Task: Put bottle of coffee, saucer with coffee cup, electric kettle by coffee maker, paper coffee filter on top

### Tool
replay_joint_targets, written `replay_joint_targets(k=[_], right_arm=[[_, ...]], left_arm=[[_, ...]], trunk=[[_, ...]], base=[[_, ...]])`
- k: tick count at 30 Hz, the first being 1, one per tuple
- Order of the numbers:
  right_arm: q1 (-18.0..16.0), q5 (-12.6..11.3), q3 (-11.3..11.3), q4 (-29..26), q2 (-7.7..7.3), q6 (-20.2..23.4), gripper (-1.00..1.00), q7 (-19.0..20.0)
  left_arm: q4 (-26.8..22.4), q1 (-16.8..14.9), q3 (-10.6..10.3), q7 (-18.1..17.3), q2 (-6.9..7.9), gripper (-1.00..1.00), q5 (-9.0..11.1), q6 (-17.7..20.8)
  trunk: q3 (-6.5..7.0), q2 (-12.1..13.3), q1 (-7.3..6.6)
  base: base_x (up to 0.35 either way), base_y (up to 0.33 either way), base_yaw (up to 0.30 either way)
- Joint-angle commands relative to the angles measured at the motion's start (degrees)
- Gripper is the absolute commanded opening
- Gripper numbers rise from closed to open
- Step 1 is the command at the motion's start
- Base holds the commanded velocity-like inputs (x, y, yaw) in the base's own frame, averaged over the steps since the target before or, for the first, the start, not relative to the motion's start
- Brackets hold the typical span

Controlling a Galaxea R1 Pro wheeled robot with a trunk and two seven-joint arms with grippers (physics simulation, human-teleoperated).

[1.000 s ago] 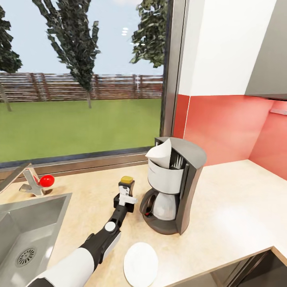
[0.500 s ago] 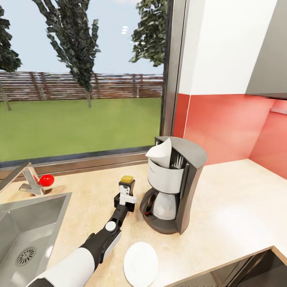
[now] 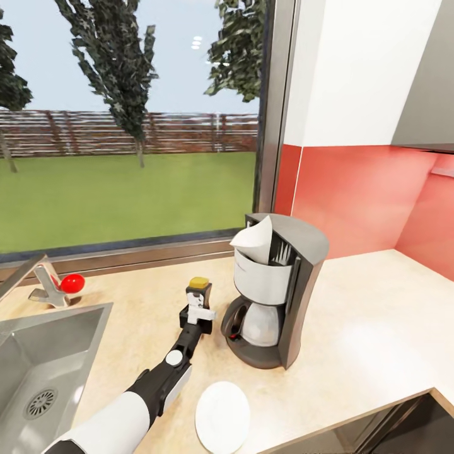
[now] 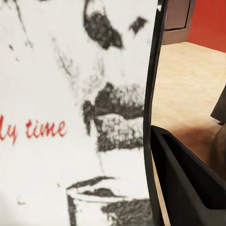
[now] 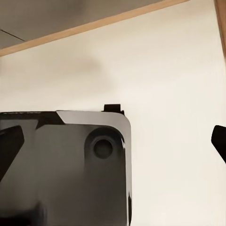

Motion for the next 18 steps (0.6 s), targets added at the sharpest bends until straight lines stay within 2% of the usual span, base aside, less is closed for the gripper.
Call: replay_joint_targets(k=[1,5,11,12,18], right_arm=[[-0.1,-0.4,0.1,0.1,-0.02,-0.2,1.0,0.3],[-0.1,-0.4,0.1,0.1,-0.02,-0.2,1.0,0.3],[-0.1,-0.4,0.1,0.1,-0.02,-0.2,1.0,0.3],[-0.1,-0.4,0.1,0.1,-0.02,-0.2,1.0,0.3],[-0.1,-0.4,0.1,0.1,-0.02,-0.2,1.0,0.3]], left_arm=[[0.1,0.0,-0.5,0.4,0.04,-1.0,0.6,-0.4],[-0.1,1.1,-0.6,0.4,0.04,-1.0,0.7,-2.4],[-0.1,1.5,-0.7,0.3,0.0,-1.0,0.8,-3.1],[-0.1,1.5,-0.7,0.3,-0.03,1.0,0.8,-3.1],[-0.2,1.6,-0.6,0.3,0.04,1.0,0.7,-3.1]], trunk=[[-0.18,-0.1,0.03],[-0.33,-0.1,0.03],[-0.36,-0.1,0.03],[-0.36,-0.1,0.03],[-0.36,-0.1,0.03]], base=[[0.0,0.0,0.0],[0.0,0.0,0.0],[0.0,0.0,0.0],[0.0,0.0,0.0],[0.0,0.0,0.0]])
